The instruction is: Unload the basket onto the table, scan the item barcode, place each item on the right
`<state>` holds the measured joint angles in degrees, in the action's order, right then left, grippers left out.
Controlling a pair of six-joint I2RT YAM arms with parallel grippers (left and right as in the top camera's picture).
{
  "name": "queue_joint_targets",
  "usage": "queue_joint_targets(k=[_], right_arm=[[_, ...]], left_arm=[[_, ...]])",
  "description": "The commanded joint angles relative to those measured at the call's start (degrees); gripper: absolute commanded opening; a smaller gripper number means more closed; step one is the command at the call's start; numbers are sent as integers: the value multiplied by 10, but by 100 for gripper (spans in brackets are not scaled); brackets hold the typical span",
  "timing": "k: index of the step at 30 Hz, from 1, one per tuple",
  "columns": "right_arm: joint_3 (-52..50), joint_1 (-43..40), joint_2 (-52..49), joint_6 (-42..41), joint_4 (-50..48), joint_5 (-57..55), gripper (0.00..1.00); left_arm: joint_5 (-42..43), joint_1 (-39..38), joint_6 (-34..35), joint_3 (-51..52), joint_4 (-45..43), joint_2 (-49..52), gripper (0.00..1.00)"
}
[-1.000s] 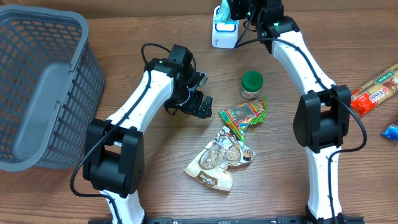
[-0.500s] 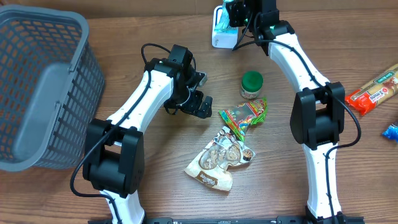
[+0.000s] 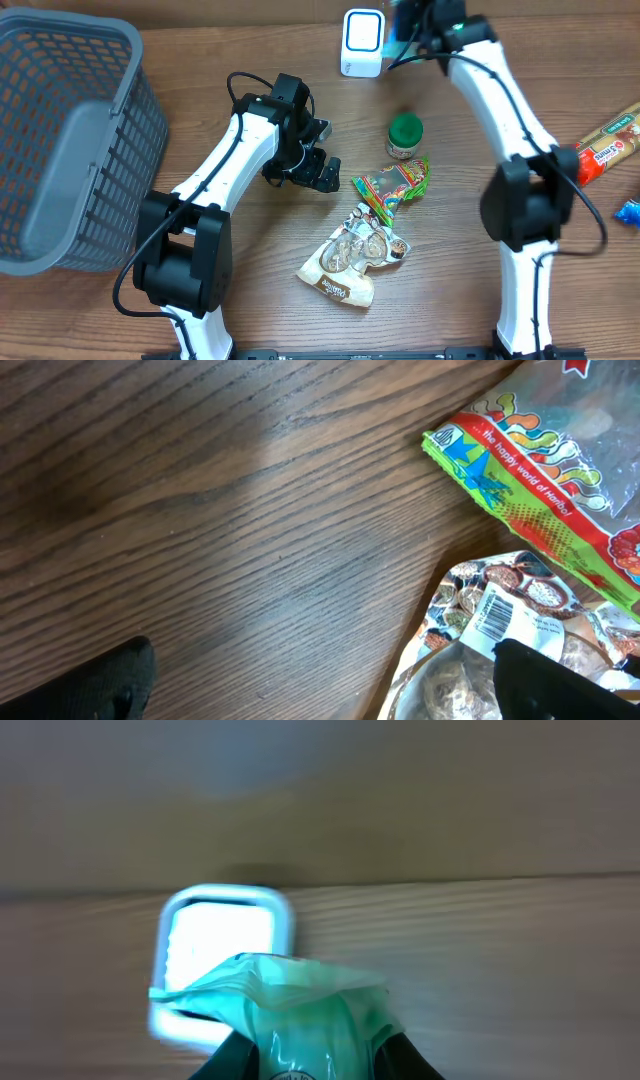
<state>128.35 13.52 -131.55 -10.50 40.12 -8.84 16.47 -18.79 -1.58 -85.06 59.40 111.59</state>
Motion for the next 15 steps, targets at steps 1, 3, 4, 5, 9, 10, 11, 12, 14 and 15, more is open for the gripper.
queue_joint_targets(k=[1,3,4,5,9,10,11,12,14,15], right_arm=[[31,-19,108,-26,45,-208,4],[31,-37,129,-63,102,-251,4],[31,-49,137,-84,128,-257,4],[31,-63,143,-108,153,-258,4],[31,-143,157,-215,248,-236,4],[31,-164,157,-225,262,-225,4],[31,-185,157,-228,274,-214,4],[31,-210,157,-228,287,-205,4],[29,-242,157,-228,300,-196,4],[29,-271,157,-228,311,-193,4]], left_arm=[[2,-5,5,-8,0,5,100],[12,-5,-2,-8,0,5,100],[19,-5,-6,-8,1,5,100],[30,-5,-13,-8,2,5,100],[50,-7,-23,-8,13,5,100],[50,-8,-25,-8,17,5,100],[50,-10,-28,-8,21,5,100],[50,-13,-28,-8,24,5,100],[50,-19,-29,-8,27,5,100],[50,-25,-29,-8,26,5,100]])
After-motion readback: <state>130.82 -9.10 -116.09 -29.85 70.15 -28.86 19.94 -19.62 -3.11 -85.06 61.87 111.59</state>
